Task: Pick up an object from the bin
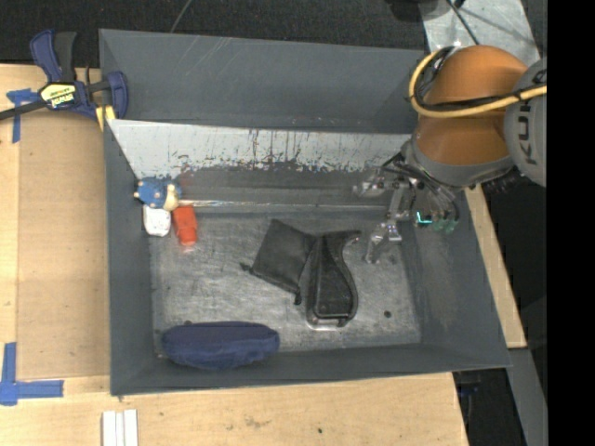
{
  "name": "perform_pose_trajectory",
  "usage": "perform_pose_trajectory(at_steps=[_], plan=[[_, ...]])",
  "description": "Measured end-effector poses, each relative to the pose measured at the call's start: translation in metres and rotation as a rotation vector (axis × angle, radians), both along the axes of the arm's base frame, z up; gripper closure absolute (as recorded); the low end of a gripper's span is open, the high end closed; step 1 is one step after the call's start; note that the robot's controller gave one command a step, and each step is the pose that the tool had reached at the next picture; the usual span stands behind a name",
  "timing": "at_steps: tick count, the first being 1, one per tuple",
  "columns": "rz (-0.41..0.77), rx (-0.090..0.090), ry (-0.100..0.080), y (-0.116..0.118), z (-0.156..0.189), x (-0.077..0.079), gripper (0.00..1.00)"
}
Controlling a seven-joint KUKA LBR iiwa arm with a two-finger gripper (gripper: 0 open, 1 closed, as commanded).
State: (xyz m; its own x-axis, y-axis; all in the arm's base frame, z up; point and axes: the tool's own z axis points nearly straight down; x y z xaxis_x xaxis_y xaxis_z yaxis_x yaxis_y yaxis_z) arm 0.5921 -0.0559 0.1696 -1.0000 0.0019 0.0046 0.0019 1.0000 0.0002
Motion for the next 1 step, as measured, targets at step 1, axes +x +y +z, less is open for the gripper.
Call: perform_pose_trajectory(at_steps=[1], plan=[[0.192, -0.001, -0.017, 0.0225, -0.0717, 0.0232, 0.0]])
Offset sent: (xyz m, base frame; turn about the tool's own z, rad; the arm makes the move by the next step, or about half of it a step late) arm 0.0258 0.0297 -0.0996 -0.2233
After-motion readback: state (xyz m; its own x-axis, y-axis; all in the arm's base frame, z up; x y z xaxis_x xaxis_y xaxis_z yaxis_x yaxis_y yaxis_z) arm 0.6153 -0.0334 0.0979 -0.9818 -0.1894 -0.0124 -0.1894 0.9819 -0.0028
